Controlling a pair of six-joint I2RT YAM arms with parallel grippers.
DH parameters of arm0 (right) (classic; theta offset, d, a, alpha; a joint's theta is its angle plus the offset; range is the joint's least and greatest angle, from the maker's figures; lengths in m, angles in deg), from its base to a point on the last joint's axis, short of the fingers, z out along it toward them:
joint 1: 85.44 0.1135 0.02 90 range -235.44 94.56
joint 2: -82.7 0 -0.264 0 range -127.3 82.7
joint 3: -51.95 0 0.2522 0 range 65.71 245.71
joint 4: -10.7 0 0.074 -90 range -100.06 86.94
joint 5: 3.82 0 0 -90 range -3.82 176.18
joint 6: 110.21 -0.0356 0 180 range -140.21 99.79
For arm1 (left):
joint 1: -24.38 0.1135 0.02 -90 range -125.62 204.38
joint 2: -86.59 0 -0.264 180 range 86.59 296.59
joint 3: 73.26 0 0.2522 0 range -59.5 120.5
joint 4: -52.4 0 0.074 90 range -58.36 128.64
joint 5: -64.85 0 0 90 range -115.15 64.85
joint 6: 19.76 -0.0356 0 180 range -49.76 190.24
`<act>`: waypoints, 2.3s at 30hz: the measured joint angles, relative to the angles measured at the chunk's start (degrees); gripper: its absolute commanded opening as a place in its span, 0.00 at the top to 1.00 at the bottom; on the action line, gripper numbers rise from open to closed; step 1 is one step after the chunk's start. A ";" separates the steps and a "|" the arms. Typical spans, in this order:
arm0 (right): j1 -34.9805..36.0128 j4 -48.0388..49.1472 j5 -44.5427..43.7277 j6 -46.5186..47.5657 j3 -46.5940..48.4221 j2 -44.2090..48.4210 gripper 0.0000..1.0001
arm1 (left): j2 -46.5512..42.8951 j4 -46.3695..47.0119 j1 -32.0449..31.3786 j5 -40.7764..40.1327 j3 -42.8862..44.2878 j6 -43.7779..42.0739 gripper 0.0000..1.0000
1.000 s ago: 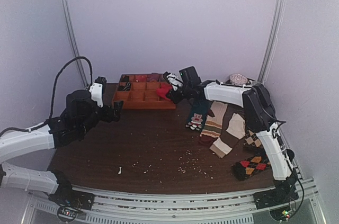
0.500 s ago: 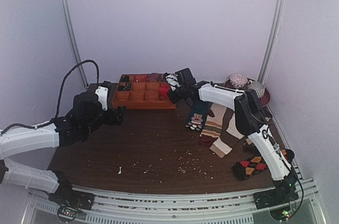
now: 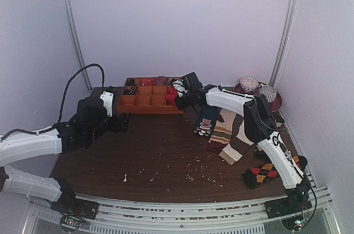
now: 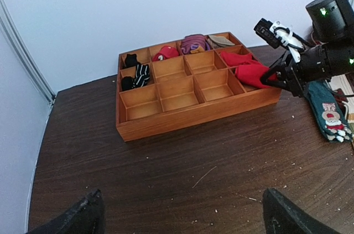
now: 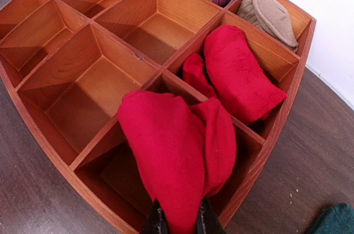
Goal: Roll the socks
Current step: Move the storage box to the center of the board.
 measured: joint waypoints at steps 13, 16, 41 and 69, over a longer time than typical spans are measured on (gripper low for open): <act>0.26 -6.73 -1.55 -1.16 -13.55 10.19 1.00 | 1.42 -1.14 0.00 -0.44 0.00 0.04 0.02; 0.26 -7.98 -1.57 -2.08 -13.64 10.51 1.00 | 1.84 -1.40 0.00 -0.44 0.00 0.07 0.02; 1.53 -9.11 -3.67 -7.50 -11.02 7.72 1.00 | 4.68 -3.98 0.00 -0.35 1.29 0.37 0.02; 4.02 -8.07 -3.39 -14.71 -25.22 17.03 0.68 | 5.60 -4.17 0.00 -0.20 2.14 0.42 0.02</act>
